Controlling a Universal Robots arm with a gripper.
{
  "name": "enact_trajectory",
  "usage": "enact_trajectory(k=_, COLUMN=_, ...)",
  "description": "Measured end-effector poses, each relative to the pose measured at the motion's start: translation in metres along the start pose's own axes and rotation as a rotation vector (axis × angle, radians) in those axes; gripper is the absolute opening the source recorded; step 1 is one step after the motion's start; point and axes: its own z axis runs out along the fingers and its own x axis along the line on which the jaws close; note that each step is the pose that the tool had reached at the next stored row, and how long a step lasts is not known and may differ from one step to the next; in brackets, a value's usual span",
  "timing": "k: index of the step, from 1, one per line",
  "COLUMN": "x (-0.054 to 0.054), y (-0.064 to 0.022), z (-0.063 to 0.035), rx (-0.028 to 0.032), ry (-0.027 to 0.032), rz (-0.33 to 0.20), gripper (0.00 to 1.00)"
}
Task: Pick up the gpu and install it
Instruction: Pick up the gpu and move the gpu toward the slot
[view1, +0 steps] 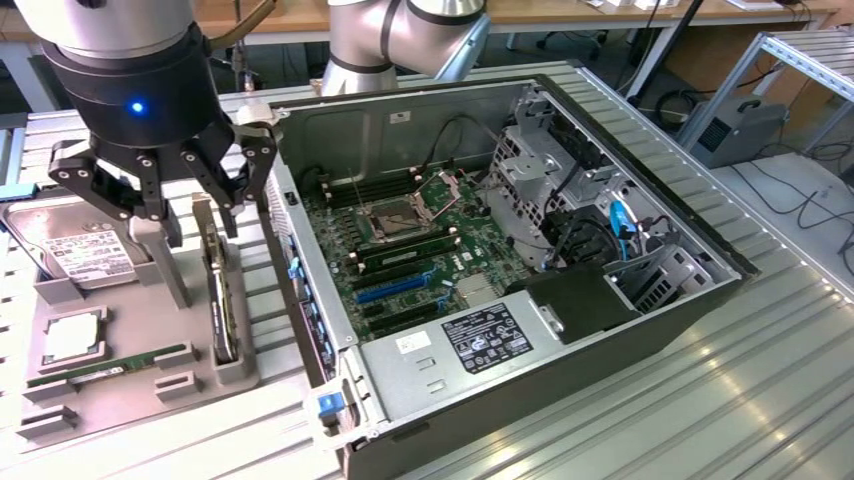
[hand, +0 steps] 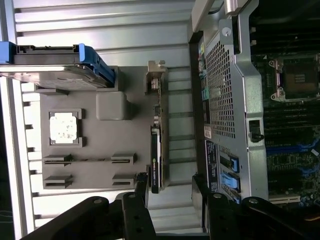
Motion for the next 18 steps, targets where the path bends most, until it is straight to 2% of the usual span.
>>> enact_trajectory(k=18, x=0.0002, y=-0.0003, z=0.0077, rx=0.0, ry=0.0, rz=0.0, gripper=0.48)
